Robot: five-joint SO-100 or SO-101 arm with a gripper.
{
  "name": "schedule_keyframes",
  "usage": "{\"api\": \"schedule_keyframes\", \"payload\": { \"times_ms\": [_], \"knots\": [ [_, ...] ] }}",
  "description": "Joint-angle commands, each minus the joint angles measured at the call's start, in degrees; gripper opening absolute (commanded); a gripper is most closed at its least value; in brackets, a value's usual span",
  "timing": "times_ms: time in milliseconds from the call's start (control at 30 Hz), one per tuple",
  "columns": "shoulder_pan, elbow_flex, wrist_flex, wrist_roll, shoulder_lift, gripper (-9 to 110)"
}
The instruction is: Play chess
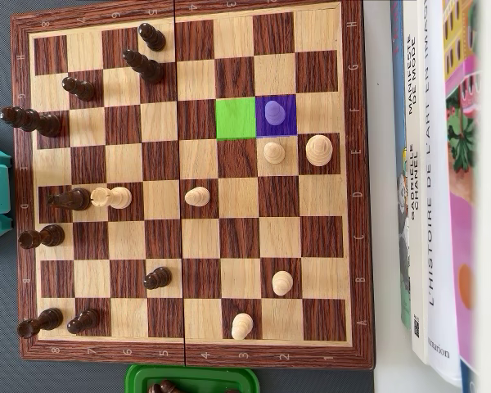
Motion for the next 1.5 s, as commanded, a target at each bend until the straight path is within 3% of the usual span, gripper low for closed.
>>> {"api": "schedule_keyframes", "payload": {
  "times_ms": [0,1467],
  "knots": [
    [-0.2,1.1,-0.2,0.2,-0.7,19],
    [-0.7,-3.2,0.6,-0.4,-4.5,19]
  ]
}}
